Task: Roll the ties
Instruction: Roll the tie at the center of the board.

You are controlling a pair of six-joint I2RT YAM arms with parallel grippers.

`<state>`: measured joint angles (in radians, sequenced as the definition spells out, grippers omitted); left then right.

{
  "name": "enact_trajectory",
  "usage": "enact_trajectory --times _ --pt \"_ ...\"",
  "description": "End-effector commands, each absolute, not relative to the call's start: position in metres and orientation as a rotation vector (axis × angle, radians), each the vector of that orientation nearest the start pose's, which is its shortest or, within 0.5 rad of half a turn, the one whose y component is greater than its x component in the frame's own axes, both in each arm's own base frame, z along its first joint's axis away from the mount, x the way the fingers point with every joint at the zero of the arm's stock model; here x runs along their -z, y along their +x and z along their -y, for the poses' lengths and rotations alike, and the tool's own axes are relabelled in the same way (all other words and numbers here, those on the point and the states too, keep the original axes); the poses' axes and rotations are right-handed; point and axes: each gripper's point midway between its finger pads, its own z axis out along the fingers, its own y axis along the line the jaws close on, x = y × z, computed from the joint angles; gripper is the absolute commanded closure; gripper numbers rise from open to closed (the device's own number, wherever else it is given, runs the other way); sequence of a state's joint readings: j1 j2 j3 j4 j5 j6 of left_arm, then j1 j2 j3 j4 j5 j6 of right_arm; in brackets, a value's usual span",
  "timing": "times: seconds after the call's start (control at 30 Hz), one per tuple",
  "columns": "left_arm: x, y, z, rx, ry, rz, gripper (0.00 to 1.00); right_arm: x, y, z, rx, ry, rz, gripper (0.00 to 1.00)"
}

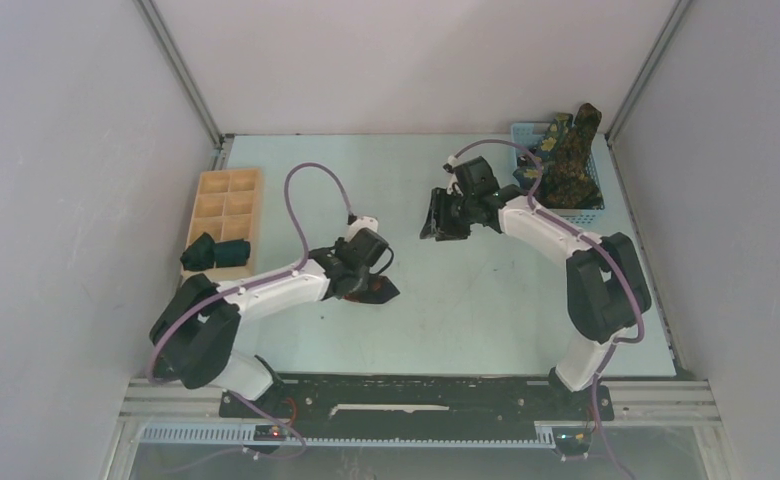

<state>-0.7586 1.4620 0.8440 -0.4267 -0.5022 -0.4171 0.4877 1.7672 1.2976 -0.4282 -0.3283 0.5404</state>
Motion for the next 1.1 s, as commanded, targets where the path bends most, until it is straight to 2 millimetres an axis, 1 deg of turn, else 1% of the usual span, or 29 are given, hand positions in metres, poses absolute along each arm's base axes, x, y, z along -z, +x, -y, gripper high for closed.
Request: enact_trajectory --times 0.0,0.07,0.13,0.23,0.3,0.43,0.57,0.67,0.83,0.9,1.0,1.07 --pt "-0.064 0.275 0.174 -0.206 0.262 -2.401 0.7 -0.126 0.348 -0.25 -0.763 -0.077 -2.548 0.5" --pt "-0.061 0.272 0.18 -0.205 0.279 -2.405 0.7 -0.128 0.347 -0.243 -0.744 -0.067 -2.542 0.45" --pt "-0.056 0.269 0.187 -0.208 0.298 -2.409 0.69 -0.13 0.347 -0.235 -0.728 -0.056 -2.537 0.44" --pt "-0.054 0.267 0.198 -0.228 0.333 -2.408 0.69 -0.131 0.345 -0.227 -0.709 -0.044 -2.537 0.43" --pt "-0.057 0.268 0.205 -0.258 0.361 -2.393 0.69 -0.133 0.345 -0.224 -0.699 -0.041 -2.536 0.43" --pt "-0.055 0.265 0.215 -0.296 0.418 -2.39 0.69 -0.138 0.345 -0.22 -0.693 -0.036 -2.527 0.42" --pt "-0.041 0.261 0.222 -0.304 0.453 -2.419 0.68 -0.14 0.345 -0.218 -0.692 -0.028 -2.522 0.42" --pt "-0.031 0.256 0.231 -0.264 0.458 -2.452 0.66 -0.141 0.344 -0.217 -0.693 -0.025 -2.523 0.42" --pt "-0.02 0.248 0.253 -0.156 0.437 -2.518 0.61 -0.139 0.343 -0.217 -0.695 -0.019 -2.534 0.42" --pt "-0.018 0.246 0.26 -0.129 0.45 -2.532 0.56 -0.14 0.343 -0.218 -0.699 -0.02 -2.532 0.42" --pt "-0.017 0.243 0.266 -0.1 0.458 -2.549 0.5 -0.138 0.34 -0.217 -0.704 -0.018 -2.531 0.41" --pt "-0.019 0.24 0.268 -0.073 0.455 -2.558 0.43 -0.136 0.338 -0.218 -0.714 -0.019 -2.538 0.41"
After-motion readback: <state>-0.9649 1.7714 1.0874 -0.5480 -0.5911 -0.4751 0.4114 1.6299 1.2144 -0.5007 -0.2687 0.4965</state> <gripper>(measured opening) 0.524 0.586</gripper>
